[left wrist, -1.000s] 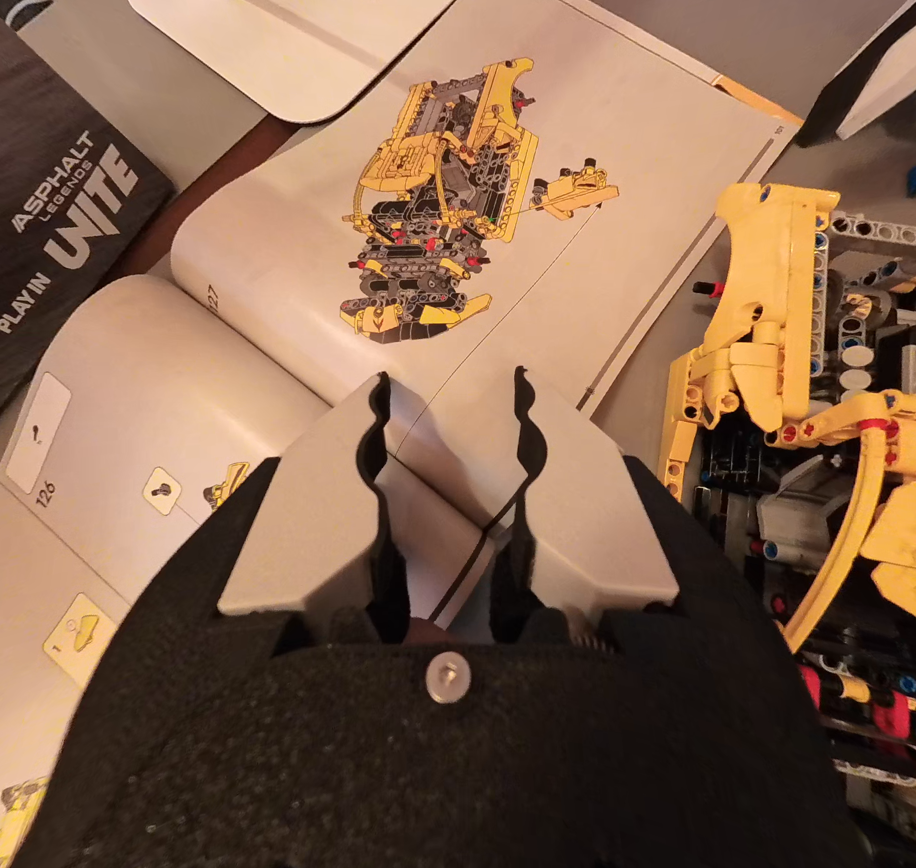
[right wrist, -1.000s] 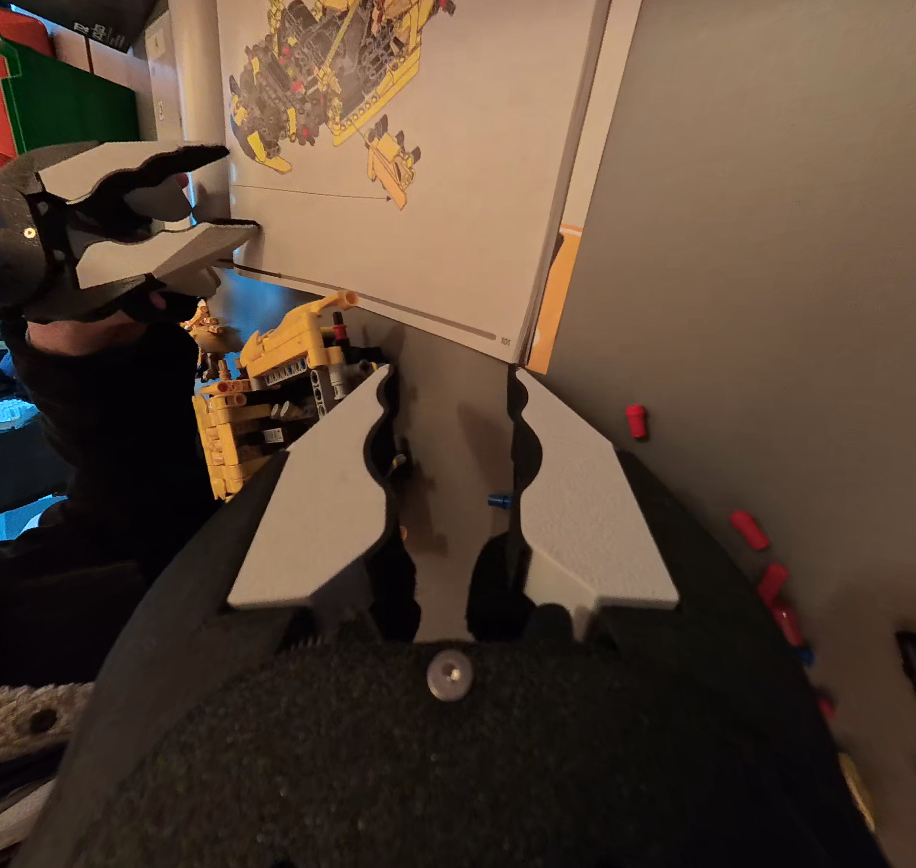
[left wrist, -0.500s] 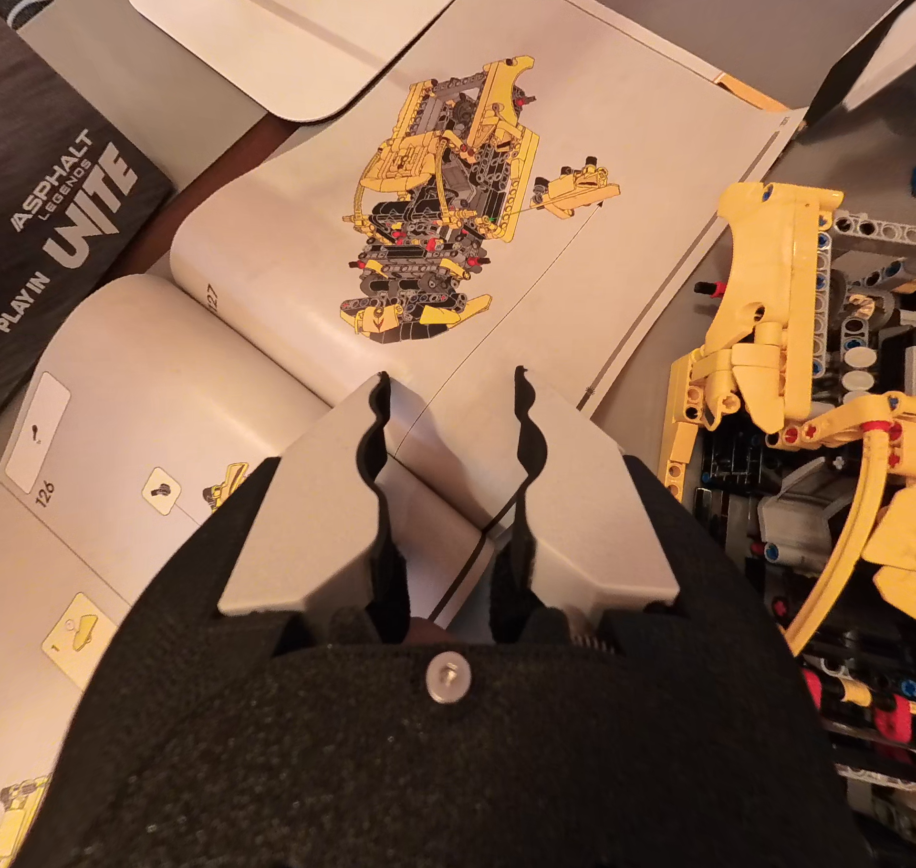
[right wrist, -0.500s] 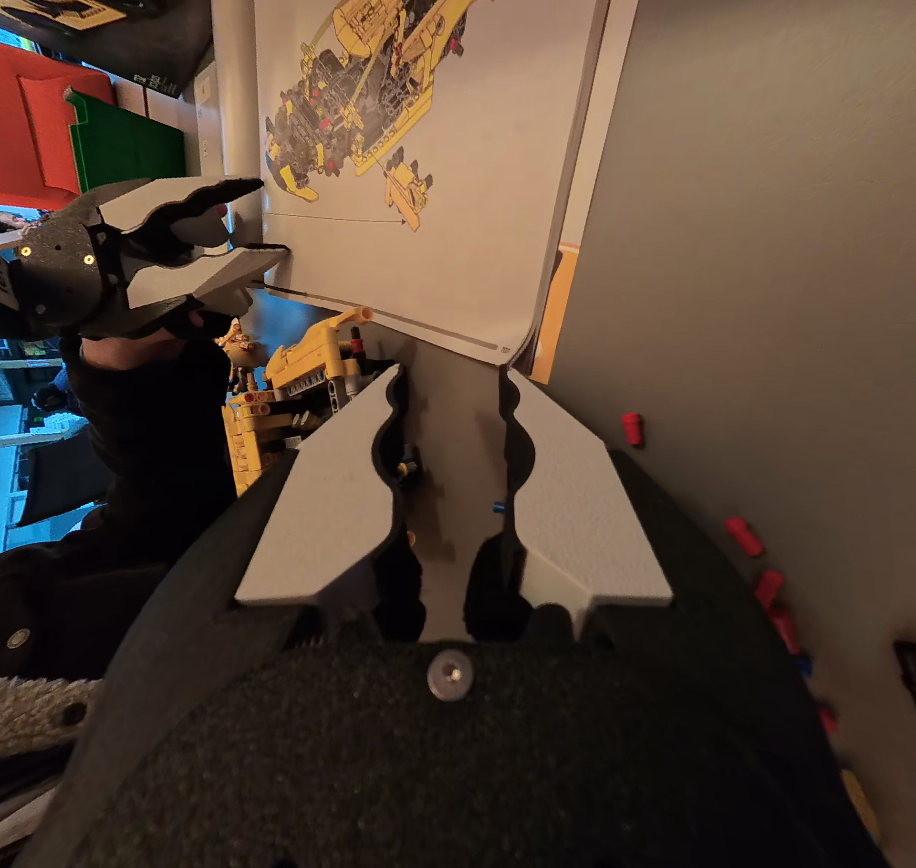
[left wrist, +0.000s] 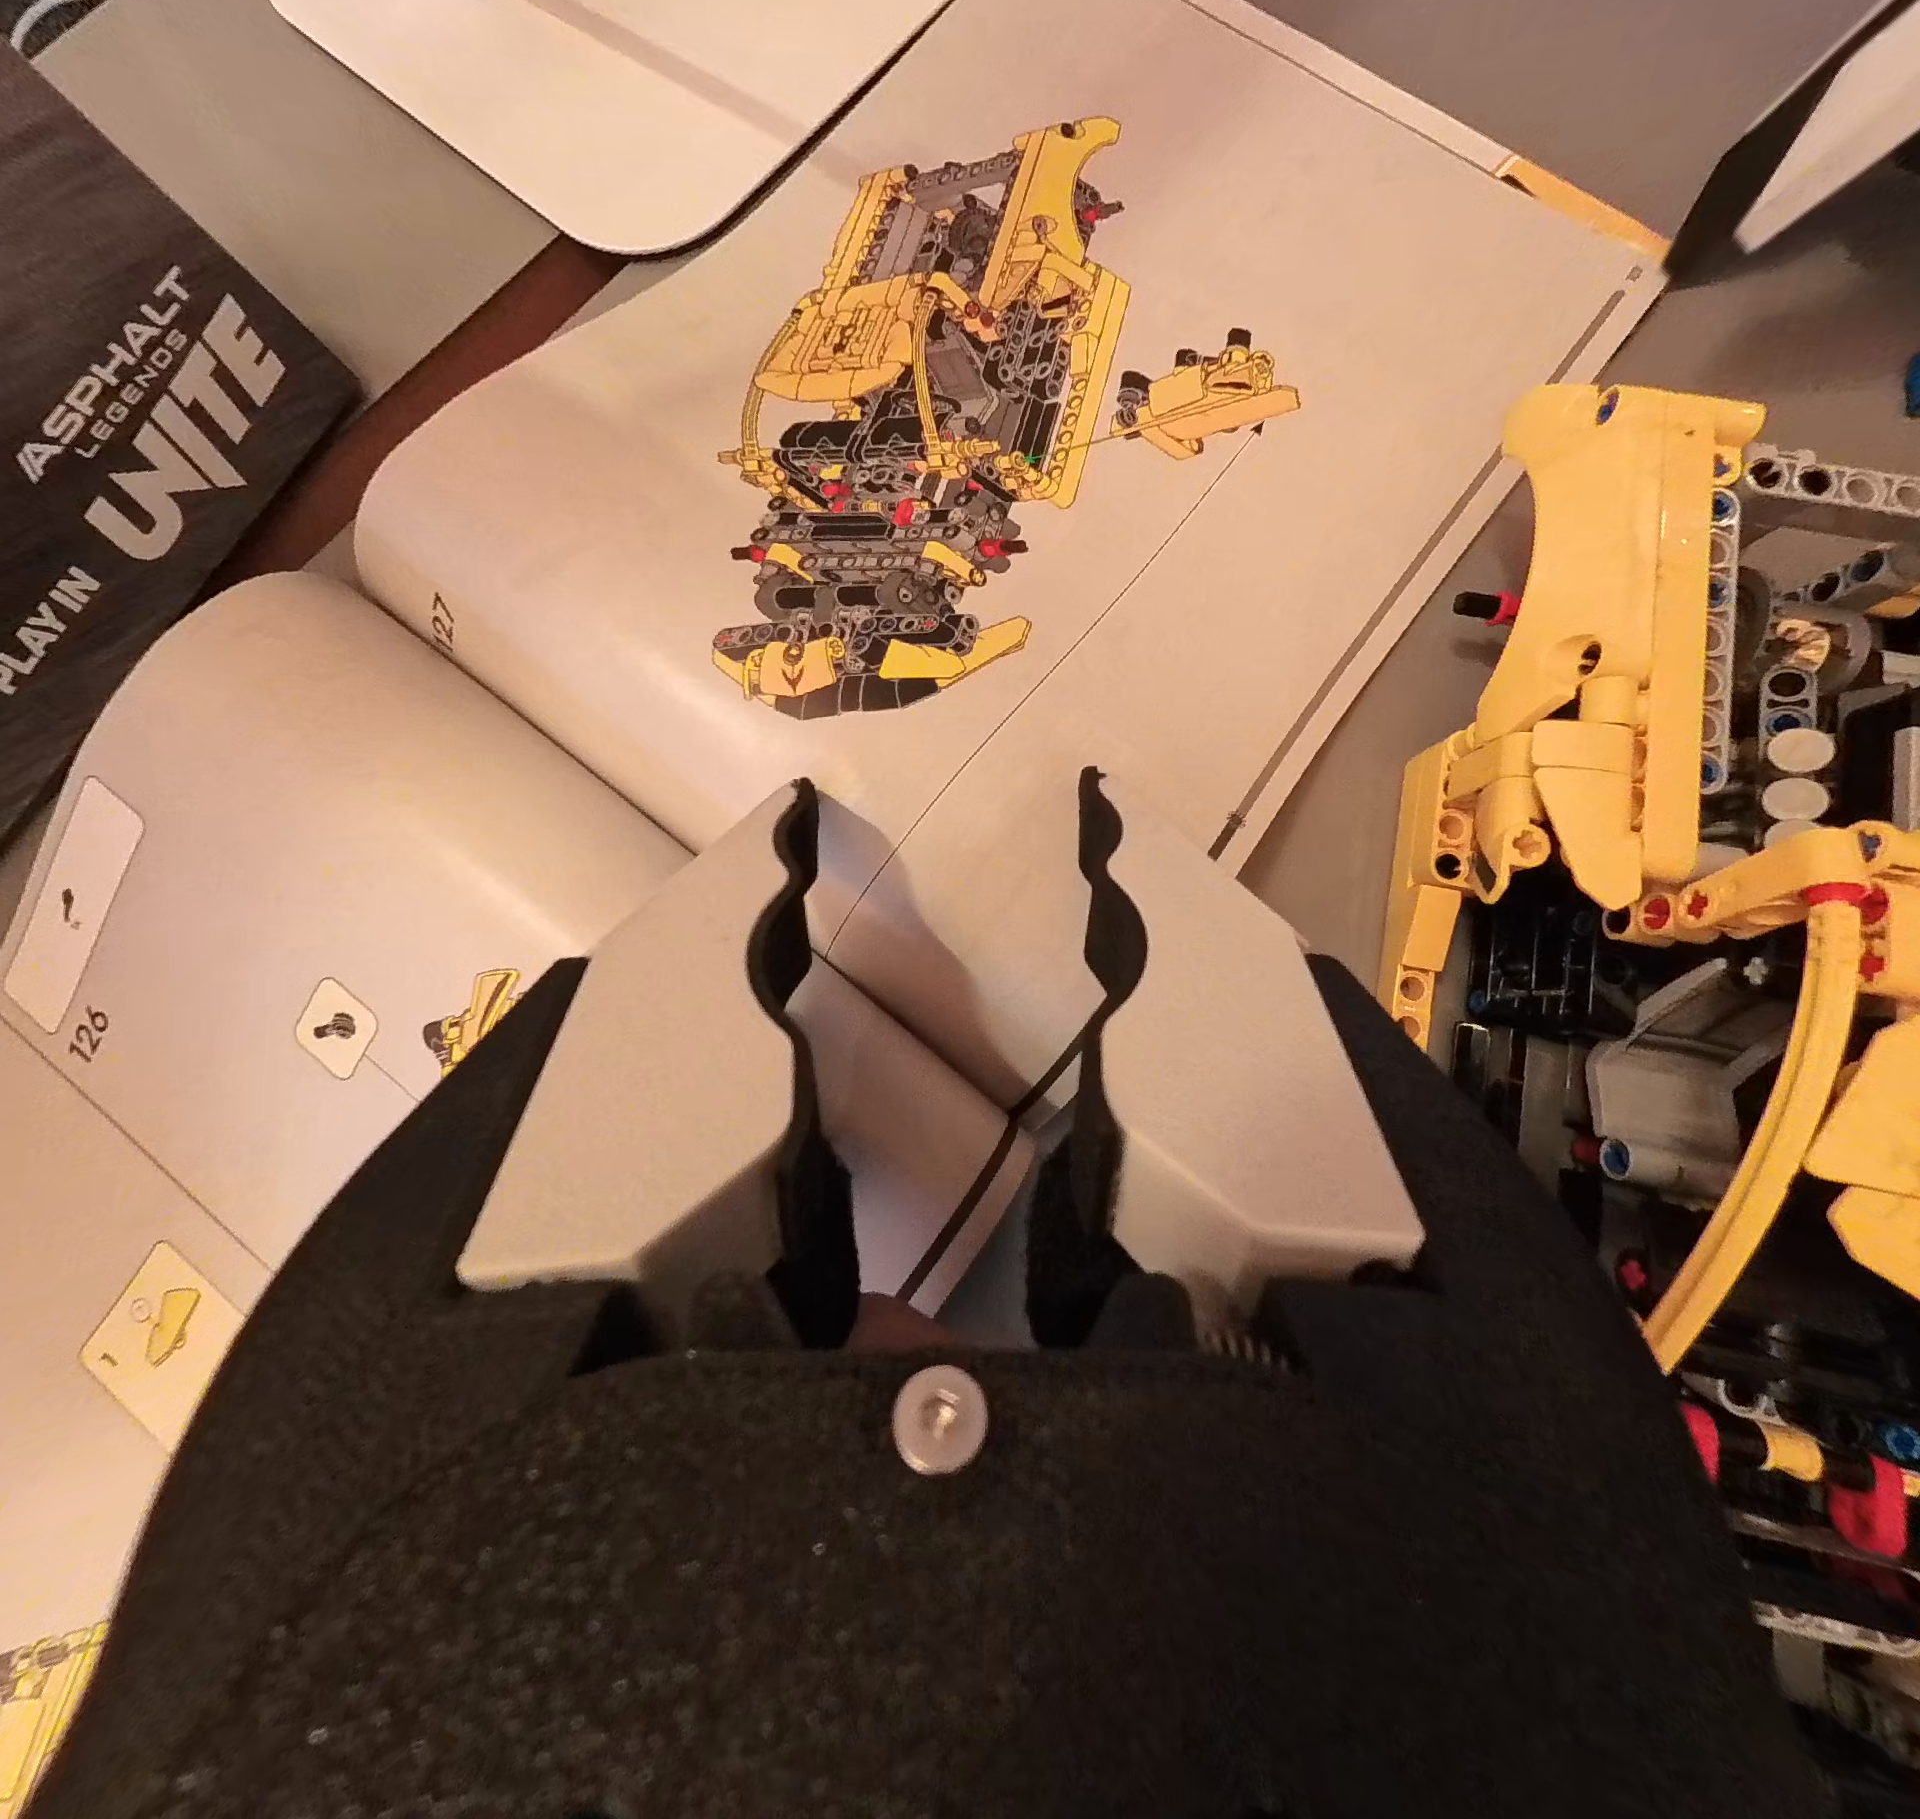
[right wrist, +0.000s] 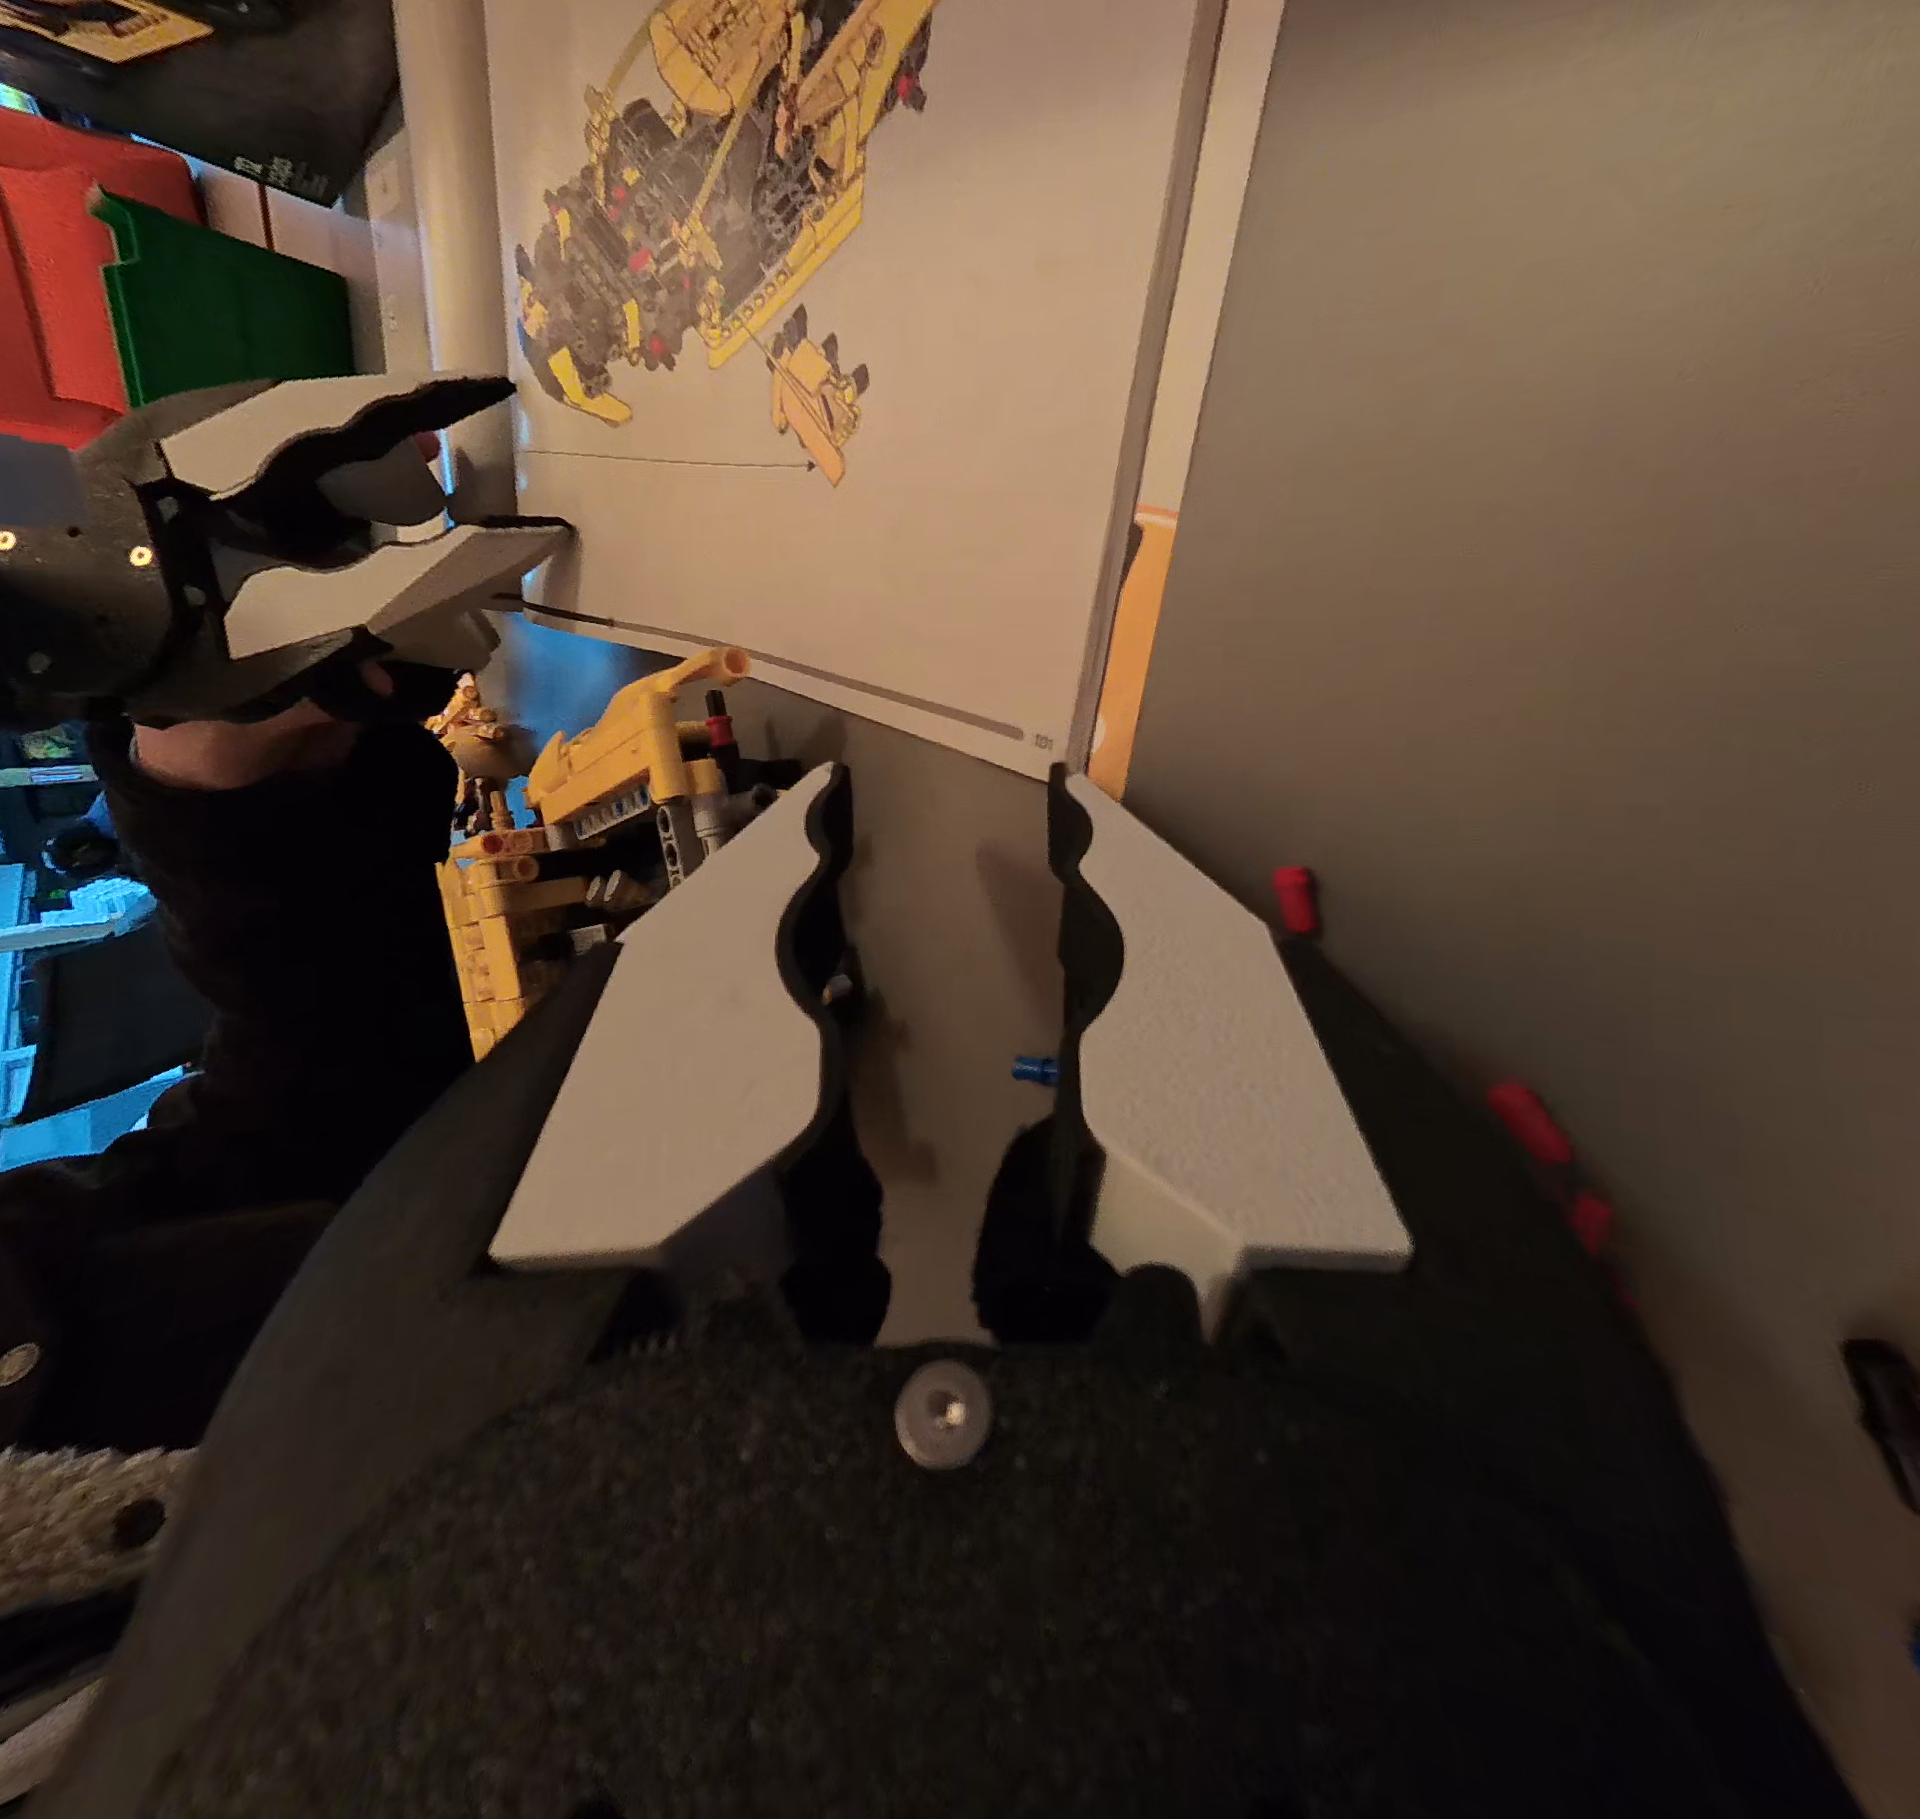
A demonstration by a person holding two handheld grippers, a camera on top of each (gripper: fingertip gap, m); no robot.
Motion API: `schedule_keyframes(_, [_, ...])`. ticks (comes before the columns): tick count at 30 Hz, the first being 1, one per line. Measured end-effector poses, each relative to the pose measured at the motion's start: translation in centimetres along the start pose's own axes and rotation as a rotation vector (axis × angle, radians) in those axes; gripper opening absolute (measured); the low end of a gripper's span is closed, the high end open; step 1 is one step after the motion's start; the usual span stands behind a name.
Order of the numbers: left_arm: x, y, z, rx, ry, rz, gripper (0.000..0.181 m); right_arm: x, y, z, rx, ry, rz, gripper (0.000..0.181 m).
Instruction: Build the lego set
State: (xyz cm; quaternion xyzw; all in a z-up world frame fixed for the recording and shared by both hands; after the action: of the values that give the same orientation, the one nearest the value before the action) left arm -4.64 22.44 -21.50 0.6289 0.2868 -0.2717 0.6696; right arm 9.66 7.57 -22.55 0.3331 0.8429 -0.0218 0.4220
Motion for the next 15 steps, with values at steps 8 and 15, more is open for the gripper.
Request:
schedule_keyframes(8, [0.04, -0.01, 0.03, 0.000, 0.001, -0.001, 0.050, 0.03, 0.58, -0.07, -0.014, -0.019, 0.028, 0.035])
schedule_keyframes(15, [0.16, -0.04, 0.06, 0.000, 0.004, -0.001, 0.050, 0.54, 0.39, -0.56, -0.017, 0.008, 0.010, 0.038])
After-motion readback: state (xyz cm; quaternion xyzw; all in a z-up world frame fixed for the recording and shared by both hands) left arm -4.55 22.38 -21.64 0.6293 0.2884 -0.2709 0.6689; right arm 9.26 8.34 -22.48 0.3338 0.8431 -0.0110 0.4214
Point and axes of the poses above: each gripper's, where its closed fingertips meet, x out along the fingers, y out of its top, z = x × y across the jaws, the point moved 1 cm from there along -x, back along the fingers, and after that the axes turned 6 degrees about -y, right-handed, at the moved point
